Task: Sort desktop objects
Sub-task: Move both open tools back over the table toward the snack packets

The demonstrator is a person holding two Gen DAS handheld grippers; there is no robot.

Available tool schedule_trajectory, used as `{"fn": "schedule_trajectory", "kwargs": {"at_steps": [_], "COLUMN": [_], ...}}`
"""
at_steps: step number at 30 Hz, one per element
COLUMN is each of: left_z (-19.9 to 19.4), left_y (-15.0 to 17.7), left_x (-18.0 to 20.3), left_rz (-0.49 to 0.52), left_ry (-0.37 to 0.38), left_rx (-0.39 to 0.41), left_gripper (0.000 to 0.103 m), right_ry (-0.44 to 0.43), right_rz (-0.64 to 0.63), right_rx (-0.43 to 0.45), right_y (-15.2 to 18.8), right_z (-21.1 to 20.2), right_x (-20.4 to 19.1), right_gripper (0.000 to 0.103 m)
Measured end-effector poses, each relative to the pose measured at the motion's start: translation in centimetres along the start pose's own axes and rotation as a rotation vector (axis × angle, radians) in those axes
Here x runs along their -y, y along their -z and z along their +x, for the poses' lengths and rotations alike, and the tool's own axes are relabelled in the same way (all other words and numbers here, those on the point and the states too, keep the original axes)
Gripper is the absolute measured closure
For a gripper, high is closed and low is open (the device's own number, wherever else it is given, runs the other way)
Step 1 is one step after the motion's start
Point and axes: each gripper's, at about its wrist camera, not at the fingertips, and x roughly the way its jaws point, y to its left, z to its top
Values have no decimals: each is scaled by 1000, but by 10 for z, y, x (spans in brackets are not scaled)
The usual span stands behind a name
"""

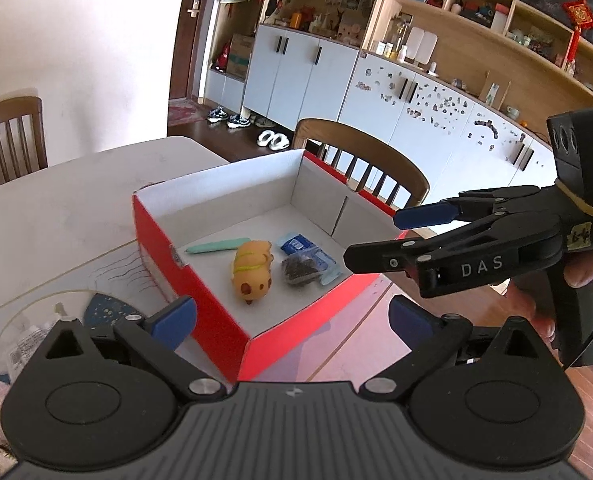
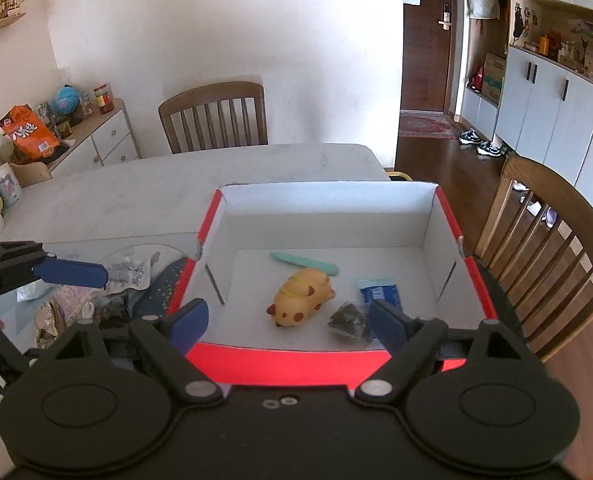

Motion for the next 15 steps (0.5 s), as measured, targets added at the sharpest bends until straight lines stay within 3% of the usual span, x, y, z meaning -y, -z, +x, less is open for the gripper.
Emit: {"fn": "schedule_trajectory", "kwargs": {"at_steps": [15], "left_z": [-63], "left_y": [36], "left_x": [-59], "left_rz": [-56], "left_ry": [-52], "left_rx": [55], "left_gripper": [0], "right_ry": [-64], "right_rz": [-68], "right_rx": [35], "right_y": [5], "right_z": [9], "right_x": [-81], "right_gripper": [14]}}
